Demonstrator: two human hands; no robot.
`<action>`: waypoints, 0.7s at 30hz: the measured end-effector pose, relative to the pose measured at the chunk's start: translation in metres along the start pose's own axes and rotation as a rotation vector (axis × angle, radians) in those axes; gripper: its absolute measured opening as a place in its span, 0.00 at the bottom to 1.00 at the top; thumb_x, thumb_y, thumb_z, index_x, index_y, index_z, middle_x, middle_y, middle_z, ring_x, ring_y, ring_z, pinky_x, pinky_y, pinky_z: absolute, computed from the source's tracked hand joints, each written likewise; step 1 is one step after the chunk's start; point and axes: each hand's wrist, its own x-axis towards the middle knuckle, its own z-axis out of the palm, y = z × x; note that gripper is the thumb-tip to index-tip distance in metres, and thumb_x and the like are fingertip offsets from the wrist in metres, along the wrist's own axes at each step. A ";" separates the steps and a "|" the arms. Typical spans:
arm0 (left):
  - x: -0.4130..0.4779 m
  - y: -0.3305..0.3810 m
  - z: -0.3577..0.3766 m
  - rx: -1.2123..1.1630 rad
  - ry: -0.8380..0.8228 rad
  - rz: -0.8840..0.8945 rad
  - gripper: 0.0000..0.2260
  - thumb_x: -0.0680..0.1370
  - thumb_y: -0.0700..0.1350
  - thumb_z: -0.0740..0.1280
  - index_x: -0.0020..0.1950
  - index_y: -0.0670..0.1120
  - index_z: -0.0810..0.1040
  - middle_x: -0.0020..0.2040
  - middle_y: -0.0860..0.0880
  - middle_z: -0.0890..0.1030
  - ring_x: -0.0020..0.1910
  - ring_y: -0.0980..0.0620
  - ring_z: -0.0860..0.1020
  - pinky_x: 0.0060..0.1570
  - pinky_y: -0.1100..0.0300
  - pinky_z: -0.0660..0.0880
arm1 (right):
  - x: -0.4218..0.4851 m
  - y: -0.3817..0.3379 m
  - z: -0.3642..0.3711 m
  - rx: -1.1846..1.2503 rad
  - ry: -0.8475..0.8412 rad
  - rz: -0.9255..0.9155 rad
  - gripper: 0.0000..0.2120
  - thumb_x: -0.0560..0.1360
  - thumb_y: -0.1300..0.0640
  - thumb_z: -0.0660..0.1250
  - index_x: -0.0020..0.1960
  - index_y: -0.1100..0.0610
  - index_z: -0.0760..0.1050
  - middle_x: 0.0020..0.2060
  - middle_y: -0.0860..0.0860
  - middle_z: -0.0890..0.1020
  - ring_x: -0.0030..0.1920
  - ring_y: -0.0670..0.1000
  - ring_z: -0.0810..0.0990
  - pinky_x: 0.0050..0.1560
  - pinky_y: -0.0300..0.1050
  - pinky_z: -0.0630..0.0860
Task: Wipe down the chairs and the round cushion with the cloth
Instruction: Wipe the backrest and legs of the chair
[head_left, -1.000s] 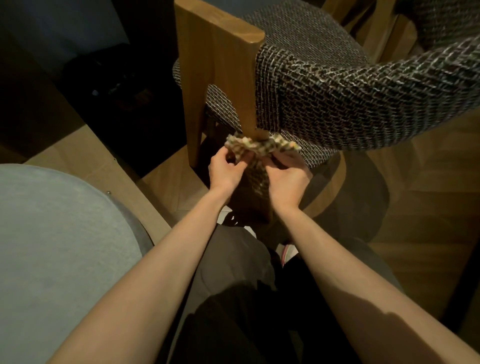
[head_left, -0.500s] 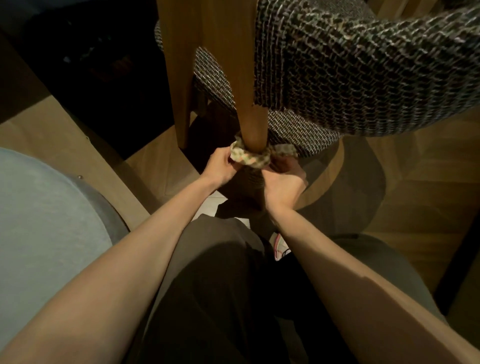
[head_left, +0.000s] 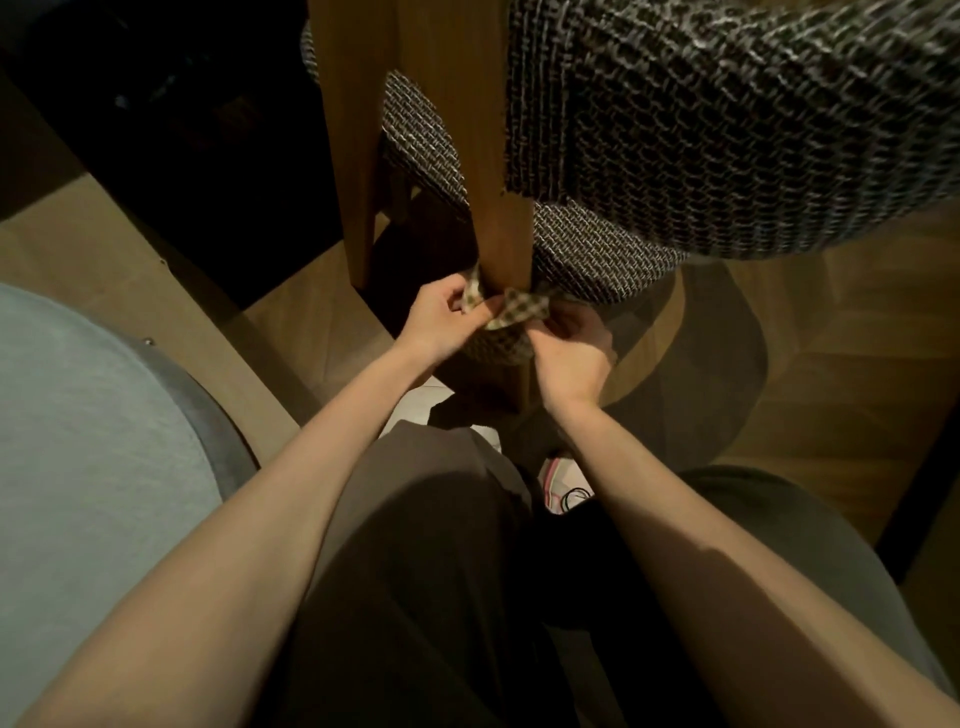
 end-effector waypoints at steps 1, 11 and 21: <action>0.002 -0.002 0.000 0.052 0.016 0.024 0.05 0.75 0.38 0.70 0.41 0.44 0.76 0.36 0.52 0.78 0.34 0.61 0.76 0.38 0.66 0.73 | 0.001 0.000 0.002 0.066 -0.020 0.031 0.15 0.70 0.61 0.73 0.56 0.61 0.80 0.50 0.54 0.84 0.50 0.47 0.81 0.55 0.38 0.75; 0.002 -0.010 -0.003 0.126 0.004 0.125 0.07 0.76 0.40 0.69 0.39 0.41 0.77 0.36 0.48 0.77 0.35 0.60 0.73 0.36 0.66 0.69 | 0.014 0.016 0.011 0.004 -0.112 -0.063 0.16 0.70 0.54 0.74 0.55 0.60 0.82 0.47 0.54 0.85 0.50 0.52 0.82 0.57 0.55 0.77; 0.011 -0.019 -0.001 0.430 -0.048 0.176 0.03 0.78 0.41 0.67 0.46 0.42 0.79 0.43 0.49 0.81 0.45 0.54 0.79 0.44 0.60 0.75 | 0.023 0.023 0.000 -0.378 -0.203 -0.367 0.12 0.78 0.56 0.66 0.53 0.63 0.81 0.46 0.58 0.84 0.46 0.55 0.82 0.48 0.41 0.71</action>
